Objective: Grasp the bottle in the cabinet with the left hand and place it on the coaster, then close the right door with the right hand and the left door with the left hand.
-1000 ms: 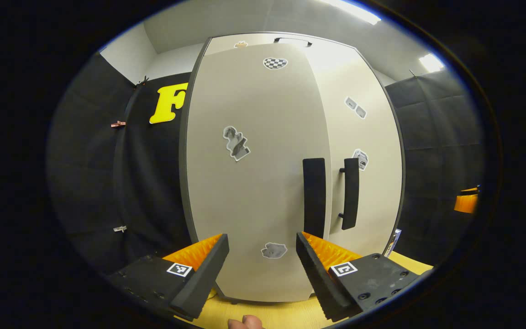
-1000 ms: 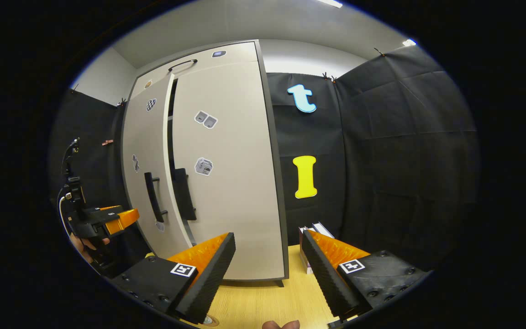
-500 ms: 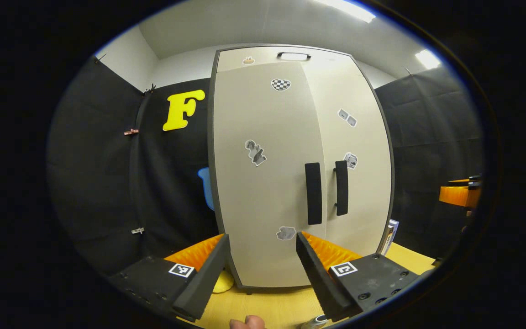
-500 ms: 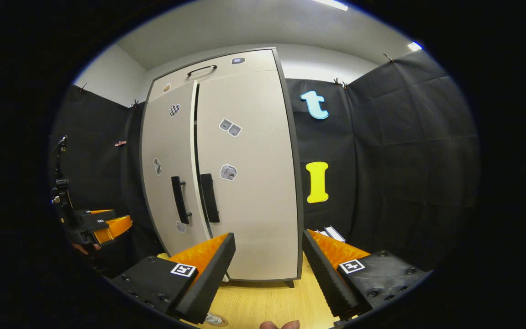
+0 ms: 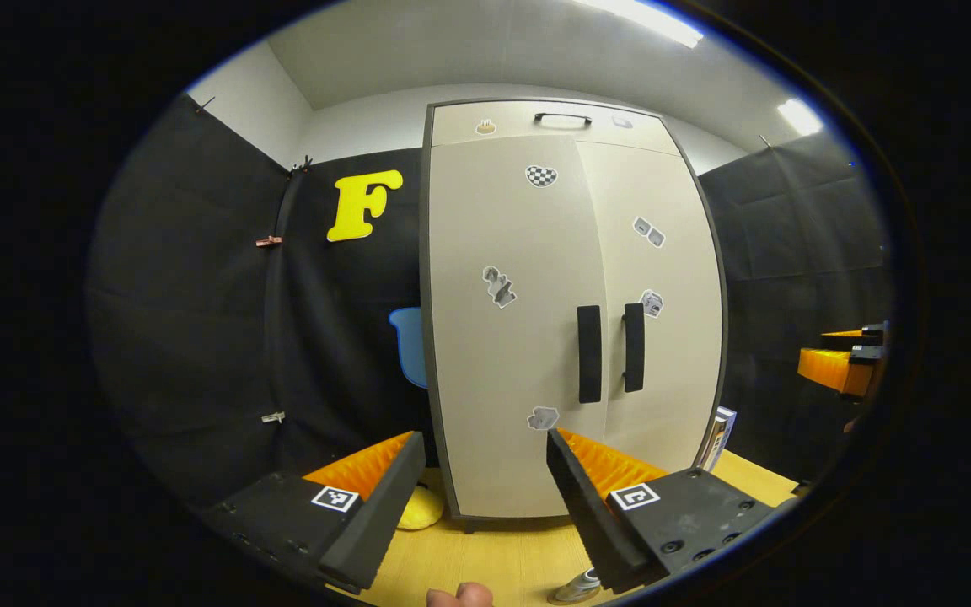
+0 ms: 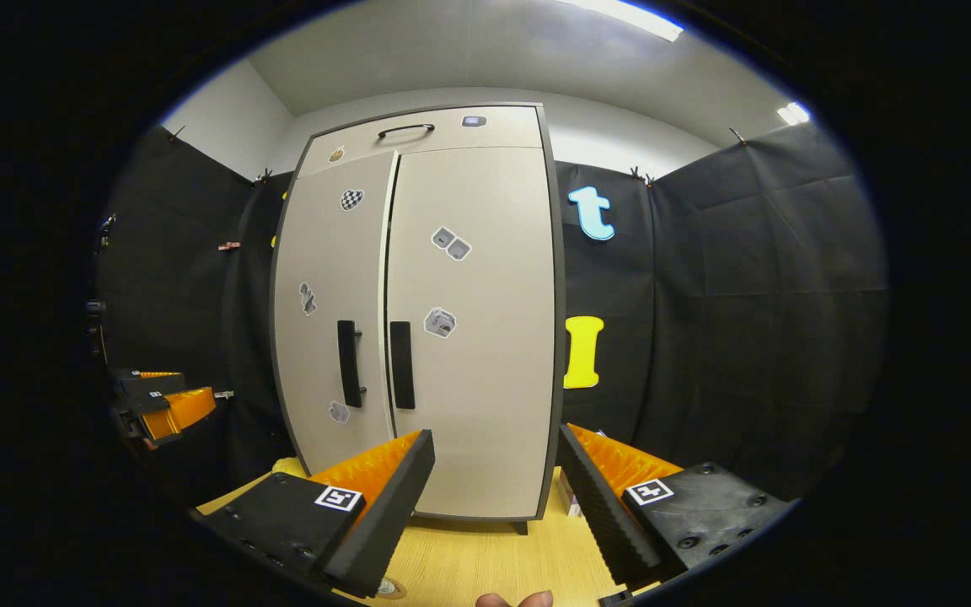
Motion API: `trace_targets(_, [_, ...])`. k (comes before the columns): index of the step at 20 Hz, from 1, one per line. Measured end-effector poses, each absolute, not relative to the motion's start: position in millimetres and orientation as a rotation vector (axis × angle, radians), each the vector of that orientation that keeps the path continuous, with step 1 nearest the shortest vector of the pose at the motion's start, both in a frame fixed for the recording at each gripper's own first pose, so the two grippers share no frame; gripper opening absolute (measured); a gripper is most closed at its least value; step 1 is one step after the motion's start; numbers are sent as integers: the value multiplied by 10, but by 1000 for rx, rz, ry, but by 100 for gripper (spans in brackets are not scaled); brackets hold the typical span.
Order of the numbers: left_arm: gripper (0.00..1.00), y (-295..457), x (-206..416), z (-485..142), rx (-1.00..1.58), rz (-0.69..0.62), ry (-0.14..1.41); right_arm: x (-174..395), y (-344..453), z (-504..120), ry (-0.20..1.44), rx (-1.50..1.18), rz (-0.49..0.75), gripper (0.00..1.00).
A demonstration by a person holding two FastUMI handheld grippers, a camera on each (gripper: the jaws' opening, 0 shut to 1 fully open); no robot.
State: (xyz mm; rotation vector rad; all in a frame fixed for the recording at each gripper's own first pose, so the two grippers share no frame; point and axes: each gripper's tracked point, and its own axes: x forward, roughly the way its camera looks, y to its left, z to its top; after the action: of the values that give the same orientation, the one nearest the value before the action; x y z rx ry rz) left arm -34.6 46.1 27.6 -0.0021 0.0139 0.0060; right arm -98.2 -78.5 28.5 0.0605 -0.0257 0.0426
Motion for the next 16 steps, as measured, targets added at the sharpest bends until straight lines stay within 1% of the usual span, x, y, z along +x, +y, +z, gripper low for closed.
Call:
trace_targets(4, [93, 540, -415, 264, -2, 22, 13, -977, -736, 269, -27, 52, 41, 97])
trace_targets(16, [93, 618, -386, 218, -17, 6, 17, -946, -638, 235, -25, 49, 40, 98])
